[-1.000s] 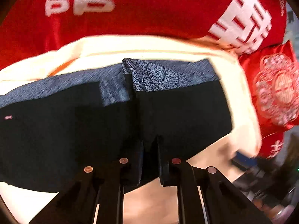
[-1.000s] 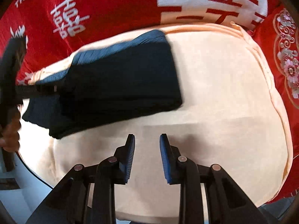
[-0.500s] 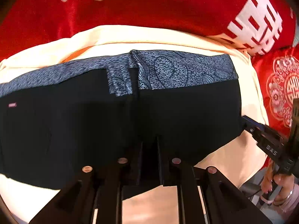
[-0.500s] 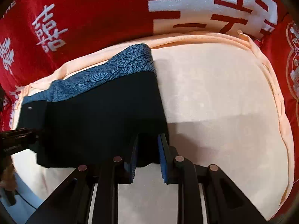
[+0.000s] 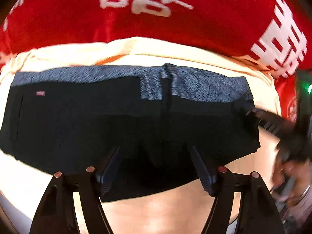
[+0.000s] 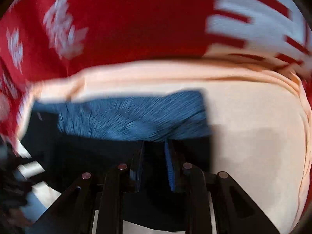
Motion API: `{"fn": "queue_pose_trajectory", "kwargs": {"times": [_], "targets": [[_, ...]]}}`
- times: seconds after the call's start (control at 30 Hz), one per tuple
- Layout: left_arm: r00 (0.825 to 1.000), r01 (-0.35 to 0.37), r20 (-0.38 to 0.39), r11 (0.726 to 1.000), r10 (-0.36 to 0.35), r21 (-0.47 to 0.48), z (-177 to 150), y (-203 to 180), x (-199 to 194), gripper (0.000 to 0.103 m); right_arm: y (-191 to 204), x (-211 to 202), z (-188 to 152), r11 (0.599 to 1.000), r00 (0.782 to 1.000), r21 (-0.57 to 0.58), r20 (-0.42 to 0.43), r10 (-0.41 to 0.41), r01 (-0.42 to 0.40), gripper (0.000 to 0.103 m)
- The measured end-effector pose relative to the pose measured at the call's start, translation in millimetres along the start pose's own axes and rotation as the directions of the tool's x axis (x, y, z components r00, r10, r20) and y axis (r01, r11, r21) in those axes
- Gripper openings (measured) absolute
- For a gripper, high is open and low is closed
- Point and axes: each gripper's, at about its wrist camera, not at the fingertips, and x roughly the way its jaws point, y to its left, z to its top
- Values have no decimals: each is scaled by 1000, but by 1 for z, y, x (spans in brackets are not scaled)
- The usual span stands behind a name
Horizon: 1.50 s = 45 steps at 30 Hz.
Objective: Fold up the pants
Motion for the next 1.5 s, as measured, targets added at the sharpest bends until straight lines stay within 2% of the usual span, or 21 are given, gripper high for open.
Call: {"fn": "queue_pose_trajectory", "kwargs": {"times": [0.03,0.17,0.27,0.47,0.53,0.7,0.77,0.8,0.87,0.9,0.93,1.03,1.17,1.33,1.5], "targets": [[1000,-9,0,1000,9,-11,-1,2,-1,73,12,0,-5,999,1000,-33,14,-16,16,25],[997,-78,22,996,78,-37,-11,12,-9,74,50,2,-20,996,997,-57,-20,71,-72,25],[991,-126,29,989,129,-75,-19,28,-17,74,77,6,-29,990,995,-101,-36,97,-100,25],[983,-178,17,972,183,-154,-38,59,-25,74,101,4,-32,980,988,-133,-65,142,-150,26],[982,-181,26,968,189,-174,-43,70,-30,74,96,-4,-22,982,986,-84,-27,166,-168,26],[976,-211,21,963,217,-168,-50,91,-30,74,87,15,25,987,987,39,25,157,-158,26],[973,-224,15,960,230,-169,-50,98,-28,74,97,35,32,985,986,50,-19,165,-164,26],[973,-224,13,959,230,-173,-49,102,-28,74,101,41,29,986,986,47,-35,161,-160,29],[975,-217,14,958,223,-186,-49,111,-31,74,124,41,18,996,996,-28,-16,89,-90,40],[975,-216,16,957,223,-192,-50,115,-33,74,133,38,13,996,998,-71,-10,59,-60,50],[974,-217,18,956,225,-197,-51,120,-33,74,144,37,8,994,999,-101,-18,47,-48,53],[975,-214,17,953,222,-215,-56,133,-35,74,157,32,2,990,1000,-140,-15,6,-8,53],[976,-206,11,948,215,-243,-62,149,-35,74,164,24,-3,990,999,-139,-40,18,-23,53],[976,-207,7,938,218,-276,-66,166,-37,74,180,-4,-18,981,1000,-196,-1,-12,12,53],[977,-200,6,931,212,-304,-67,180,-38,74,194,-9,-38,980,997,-199,-78,6,-21,53]]}}
